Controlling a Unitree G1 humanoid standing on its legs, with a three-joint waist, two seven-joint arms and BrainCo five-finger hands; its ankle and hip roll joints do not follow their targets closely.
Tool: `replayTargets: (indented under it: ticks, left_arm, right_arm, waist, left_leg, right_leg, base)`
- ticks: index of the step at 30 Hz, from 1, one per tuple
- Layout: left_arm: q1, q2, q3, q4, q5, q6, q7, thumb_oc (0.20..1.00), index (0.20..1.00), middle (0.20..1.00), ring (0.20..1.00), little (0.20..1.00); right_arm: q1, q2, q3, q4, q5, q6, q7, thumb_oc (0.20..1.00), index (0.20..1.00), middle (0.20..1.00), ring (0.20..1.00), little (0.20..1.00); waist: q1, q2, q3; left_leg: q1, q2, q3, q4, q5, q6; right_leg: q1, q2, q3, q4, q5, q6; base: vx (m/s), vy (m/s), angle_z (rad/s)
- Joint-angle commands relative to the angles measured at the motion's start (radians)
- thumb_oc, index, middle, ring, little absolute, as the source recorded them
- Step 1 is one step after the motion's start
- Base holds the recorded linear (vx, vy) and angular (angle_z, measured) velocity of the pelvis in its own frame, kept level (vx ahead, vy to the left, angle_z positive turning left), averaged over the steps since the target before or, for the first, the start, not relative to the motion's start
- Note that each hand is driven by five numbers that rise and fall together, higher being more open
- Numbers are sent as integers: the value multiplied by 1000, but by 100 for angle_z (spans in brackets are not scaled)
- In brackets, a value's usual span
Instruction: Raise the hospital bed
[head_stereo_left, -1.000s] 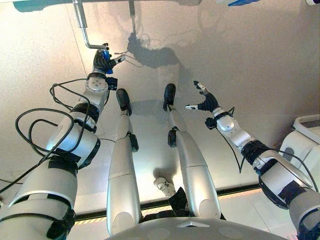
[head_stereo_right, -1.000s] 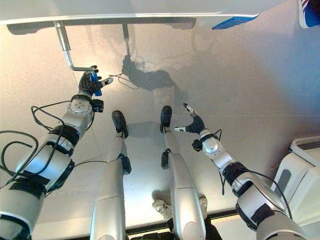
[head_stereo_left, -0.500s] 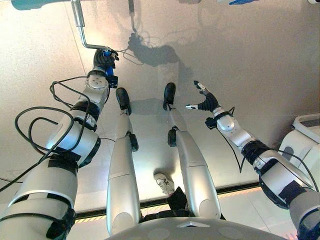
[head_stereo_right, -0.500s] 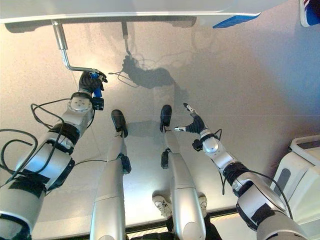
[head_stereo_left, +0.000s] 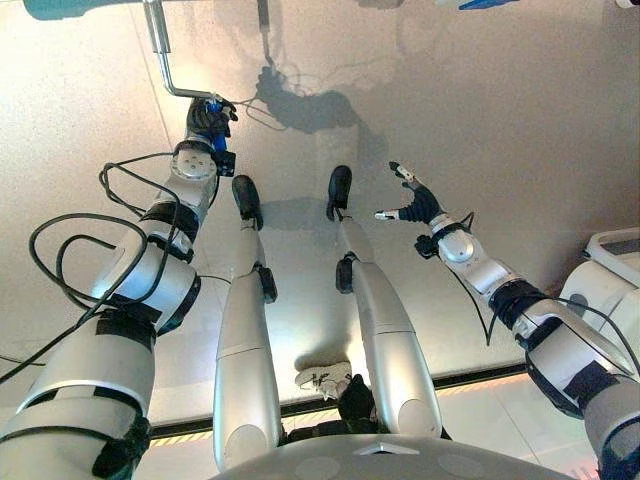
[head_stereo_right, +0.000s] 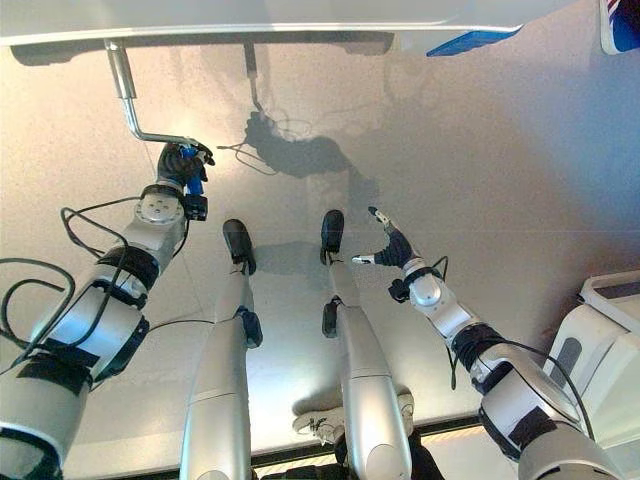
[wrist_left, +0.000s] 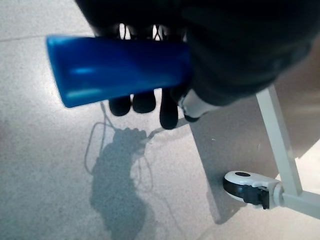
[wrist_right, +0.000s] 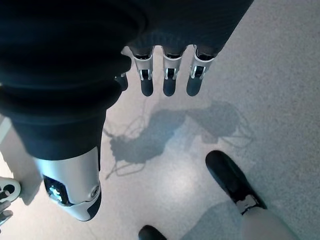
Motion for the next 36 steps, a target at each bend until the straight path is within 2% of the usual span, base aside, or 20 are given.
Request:
replayTargets:
  ticks: [1,12,23,36]
  left_arm:
    - [-9,39,28,13,-1,-14,-8,200,200,200,200,200]
    - [-4,86,80,78,-28,4,6,200,200,200,200,200]
    - [85,162,151,77,-82,4,0,200,200,200,200,200]
    - [193,214,224,58,-121,3,-12,200,200,200,200,200]
  right_arm:
    - [22,-41,-8,-71,-14,-15,6,1000,1000,1000,1000,1000]
    - [72,-74,-54,-162,-13,-29,7,1000,1000,1000,1000,1000]
    - [121,-116,-91,-227,-10,-42,15,1000,1000,1000,1000,1000]
    - [154,-151,-116,-263,-19,-43,29,1000,1000,1000,1000,1000]
  waist:
    - [13,-6,30]
    - [2,-24,30]
    - [13,-15,30]
    - [32,-3,30]
  left_leg:
    - [62,-43,-31,-37,-47,20]
    - [3,-43,-38,7,-64,25]
    - [-39,-42,-45,26,-69,29]
    - [-44,-47,-50,22,-65,31]
  right_leg:
    - [-5,24,24,33,14,105]
    - [-47,23,21,51,11,108]
    - [-79,13,15,61,6,109]
    - [-82,10,16,54,7,108]
  base:
    - [0,0,0]
    - [0,-1,2]
    - [0,0,0]
    - [0,0,0]
